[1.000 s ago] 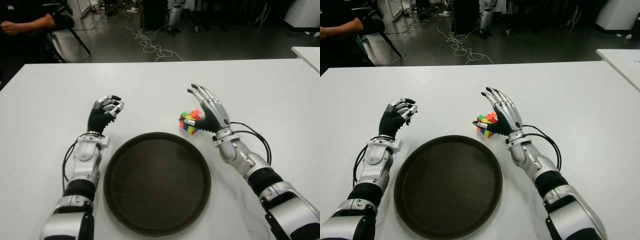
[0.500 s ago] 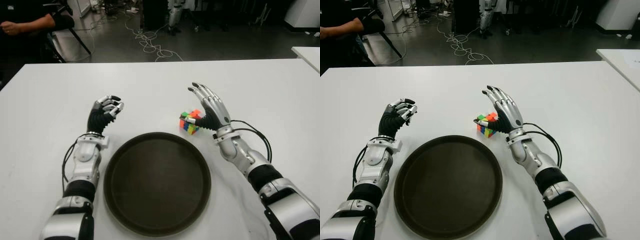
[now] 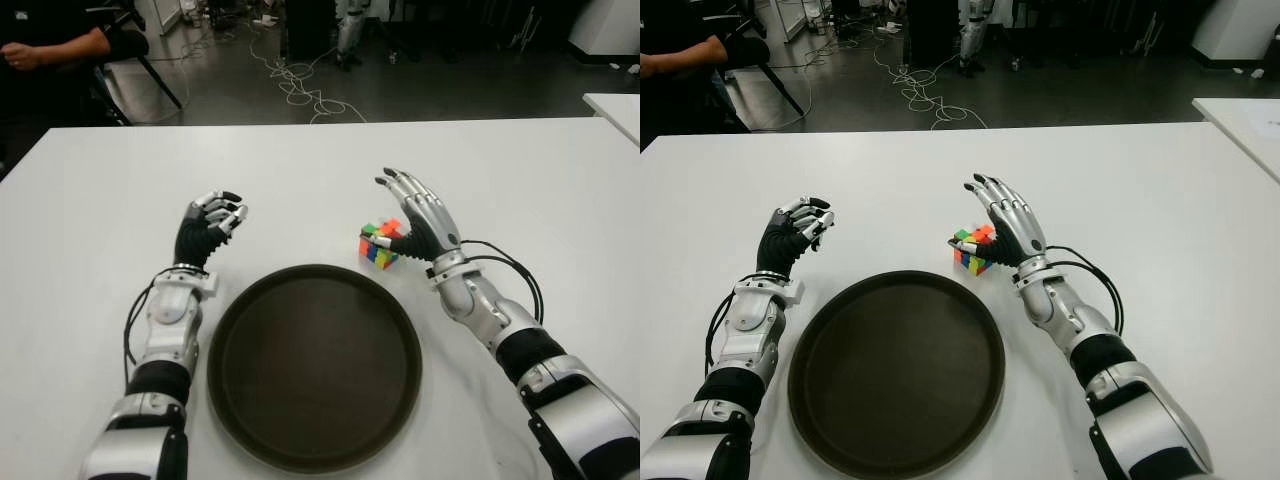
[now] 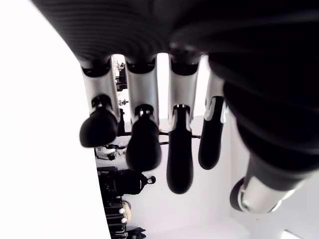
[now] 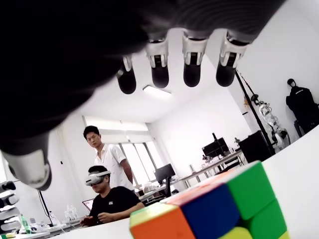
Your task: Pick up the Rubik's Cube and put it in the plate
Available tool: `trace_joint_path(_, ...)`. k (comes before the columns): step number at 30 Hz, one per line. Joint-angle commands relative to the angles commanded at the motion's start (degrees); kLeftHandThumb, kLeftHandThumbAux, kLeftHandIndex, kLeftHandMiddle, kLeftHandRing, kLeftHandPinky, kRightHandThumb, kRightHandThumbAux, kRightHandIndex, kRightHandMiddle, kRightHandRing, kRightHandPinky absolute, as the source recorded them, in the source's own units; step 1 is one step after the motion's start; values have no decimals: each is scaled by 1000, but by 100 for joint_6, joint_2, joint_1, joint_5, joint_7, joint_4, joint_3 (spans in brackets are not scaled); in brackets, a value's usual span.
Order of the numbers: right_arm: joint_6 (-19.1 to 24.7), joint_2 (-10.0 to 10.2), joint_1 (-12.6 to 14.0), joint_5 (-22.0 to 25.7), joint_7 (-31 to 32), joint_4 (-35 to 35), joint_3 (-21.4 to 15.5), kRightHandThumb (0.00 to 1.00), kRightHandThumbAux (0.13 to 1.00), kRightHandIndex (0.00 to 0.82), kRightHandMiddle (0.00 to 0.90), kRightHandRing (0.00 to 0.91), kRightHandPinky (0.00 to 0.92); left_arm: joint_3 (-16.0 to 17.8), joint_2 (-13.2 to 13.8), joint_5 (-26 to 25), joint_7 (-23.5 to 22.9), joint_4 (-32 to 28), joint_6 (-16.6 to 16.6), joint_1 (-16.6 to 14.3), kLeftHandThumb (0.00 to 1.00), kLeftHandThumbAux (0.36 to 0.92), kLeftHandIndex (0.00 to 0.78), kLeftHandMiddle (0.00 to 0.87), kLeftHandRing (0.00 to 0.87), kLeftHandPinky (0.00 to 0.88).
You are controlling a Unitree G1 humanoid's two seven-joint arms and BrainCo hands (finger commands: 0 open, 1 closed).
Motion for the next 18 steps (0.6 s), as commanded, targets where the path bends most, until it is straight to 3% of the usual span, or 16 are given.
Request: trace_joint_path(18, 191, 54, -8, 185, 570, 157, 32, 196, 516, 0, 0, 13, 88, -18, -24, 57, 90, 13, -75, 6, 842, 662, 412, 569, 727, 759)
